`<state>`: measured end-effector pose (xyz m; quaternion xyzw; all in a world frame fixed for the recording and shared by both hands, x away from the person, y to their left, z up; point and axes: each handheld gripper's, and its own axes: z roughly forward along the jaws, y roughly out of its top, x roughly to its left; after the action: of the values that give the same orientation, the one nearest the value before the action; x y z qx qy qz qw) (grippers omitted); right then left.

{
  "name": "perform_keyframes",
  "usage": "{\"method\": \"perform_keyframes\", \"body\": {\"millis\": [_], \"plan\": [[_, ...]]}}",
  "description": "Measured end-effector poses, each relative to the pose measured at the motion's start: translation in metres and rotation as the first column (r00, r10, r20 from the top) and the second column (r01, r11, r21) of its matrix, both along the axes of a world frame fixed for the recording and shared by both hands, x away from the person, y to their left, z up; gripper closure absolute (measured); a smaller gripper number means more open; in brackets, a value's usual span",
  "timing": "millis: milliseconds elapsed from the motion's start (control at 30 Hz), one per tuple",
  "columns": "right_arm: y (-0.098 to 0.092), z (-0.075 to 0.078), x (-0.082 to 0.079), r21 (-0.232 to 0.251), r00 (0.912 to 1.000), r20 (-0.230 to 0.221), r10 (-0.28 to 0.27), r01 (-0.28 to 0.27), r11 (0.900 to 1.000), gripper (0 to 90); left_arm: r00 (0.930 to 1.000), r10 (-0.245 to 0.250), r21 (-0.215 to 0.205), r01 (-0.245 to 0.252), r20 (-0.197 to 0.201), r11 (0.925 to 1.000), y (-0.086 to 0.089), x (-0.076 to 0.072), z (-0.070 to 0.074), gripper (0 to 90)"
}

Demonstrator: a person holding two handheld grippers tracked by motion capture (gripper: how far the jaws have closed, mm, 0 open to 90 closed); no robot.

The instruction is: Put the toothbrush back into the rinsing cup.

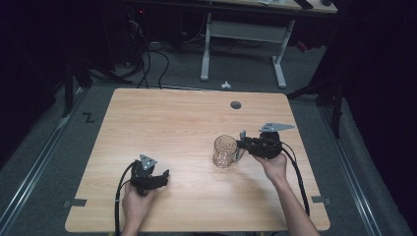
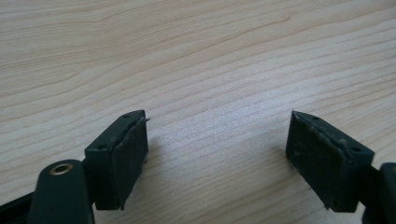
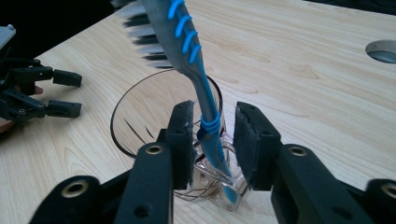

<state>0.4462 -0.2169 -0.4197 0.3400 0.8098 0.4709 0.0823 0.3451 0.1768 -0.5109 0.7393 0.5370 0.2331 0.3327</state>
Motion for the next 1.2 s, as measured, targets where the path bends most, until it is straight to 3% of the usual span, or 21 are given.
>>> {"method": "perform_keyframes", "body": {"millis": [400, 733, 1200], "plan": [[-0.012, -0.001, -0.005, 0.022, 0.9994, 0.003, -0.033, 0.033, 0.999, 61.7, 1.0000, 0.000, 0.000, 0.000, 0.000, 1.0000, 0.000, 0.000, 0.000, 21.5], [-0.019, 0.011, -0.020, 0.032, 0.9975, 0.061, -0.035, 0.033, 0.999, 61.8, 1.0000, 0.000, 0.000, 0.000, 0.000, 1.0000, 0.000, 0.000, 0.000, 21.5], [-0.041, 0.005, -0.027, 0.073, 0.9944, 0.058, -0.088, 0.083, 0.994, 62.8, 1.0000, 0.001, 0.001, -0.001, 0.000, 1.0000, 0.000, 0.000, 0.000, 21.5]]}}
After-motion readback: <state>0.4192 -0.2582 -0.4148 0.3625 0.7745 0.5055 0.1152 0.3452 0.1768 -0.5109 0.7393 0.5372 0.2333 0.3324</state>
